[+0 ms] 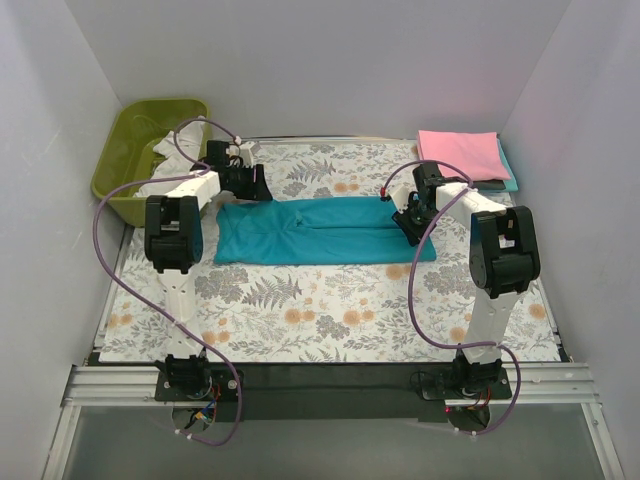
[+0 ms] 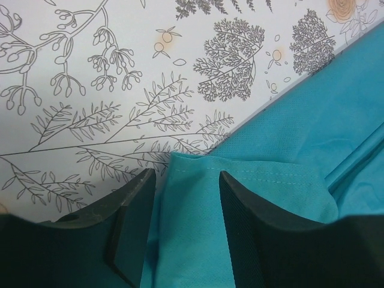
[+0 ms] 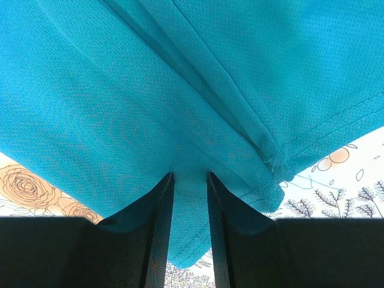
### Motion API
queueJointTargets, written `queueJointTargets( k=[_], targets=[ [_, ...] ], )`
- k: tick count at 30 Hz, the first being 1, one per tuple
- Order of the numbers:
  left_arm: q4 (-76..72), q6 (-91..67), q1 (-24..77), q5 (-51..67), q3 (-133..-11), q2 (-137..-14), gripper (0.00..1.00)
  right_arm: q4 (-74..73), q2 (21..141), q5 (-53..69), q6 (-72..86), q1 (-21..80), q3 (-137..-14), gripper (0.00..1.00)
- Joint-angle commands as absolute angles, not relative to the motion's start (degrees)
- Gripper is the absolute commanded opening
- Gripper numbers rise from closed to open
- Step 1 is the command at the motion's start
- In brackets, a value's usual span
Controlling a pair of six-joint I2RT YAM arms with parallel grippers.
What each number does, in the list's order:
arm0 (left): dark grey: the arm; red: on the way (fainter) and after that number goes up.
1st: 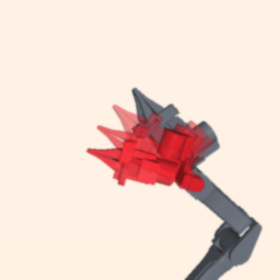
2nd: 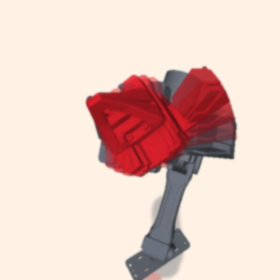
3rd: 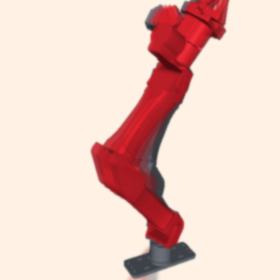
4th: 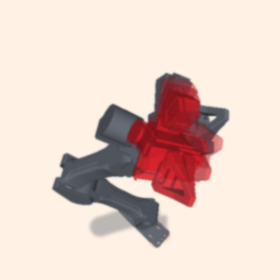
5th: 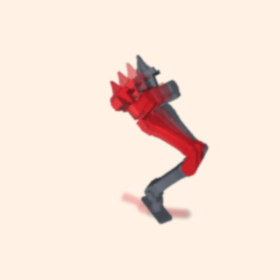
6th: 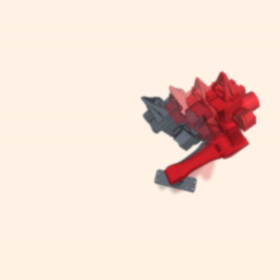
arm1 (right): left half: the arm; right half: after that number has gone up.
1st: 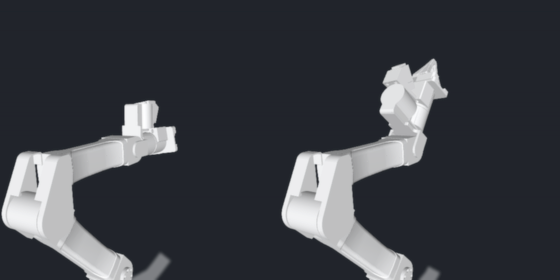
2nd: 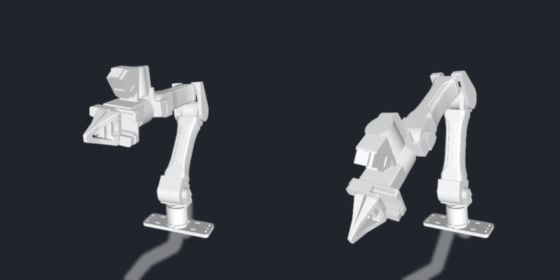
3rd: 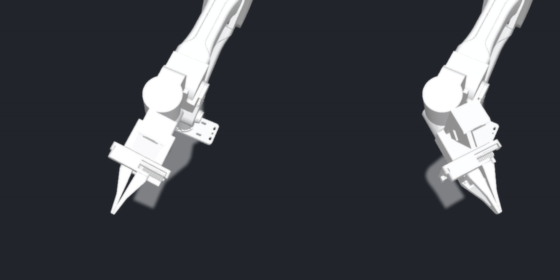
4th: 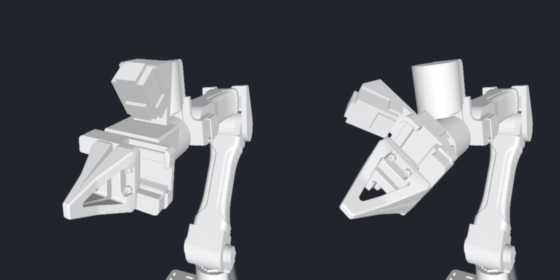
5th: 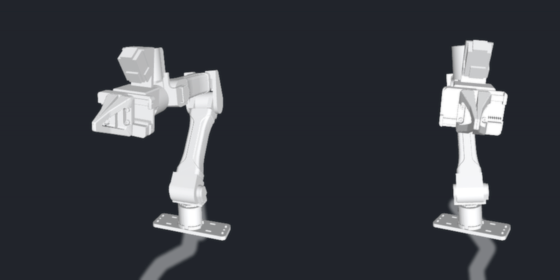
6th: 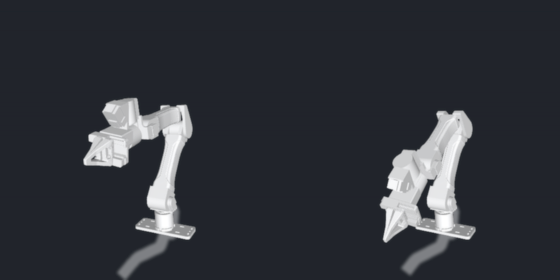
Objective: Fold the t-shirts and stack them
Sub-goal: Fold the tshirt
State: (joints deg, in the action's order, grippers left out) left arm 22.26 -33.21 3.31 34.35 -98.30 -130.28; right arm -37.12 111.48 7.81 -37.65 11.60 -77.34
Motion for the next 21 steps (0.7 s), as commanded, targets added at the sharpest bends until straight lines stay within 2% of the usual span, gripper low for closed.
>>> queueJointTargets(
  k=[1,5,14,16,21],
  targets=[
    [21.01,-34.54,3.52,37.00,-101.24,-130.34,0.43,-37.71,111.01,7.12,-37.88,11.34,-76.90,0.30],
    [20.83,-35.59,3.52,37.35,-102.91,-131.83,0.38,-37.88,111.00,7.12,-37.88,11.43,-76.82,0.30],
    [20.39,-35.60,3.60,40.51,-103.01,-129.73,0.03,-37.79,110.83,6.68,-38.23,11.43,-76.90,0.29],
    [20.39,-35.25,3.52,40.95,-101.87,-127.63,0.00,-37.79,110.74,6.85,-38.23,11.34,-76.90,0.29],
    [20.30,-32.00,3.60,42.89,-95.29,-120.42,0.00,-37.88,110.39,7.03,-38.23,11.34,-77.26,0.29]
  ],
)
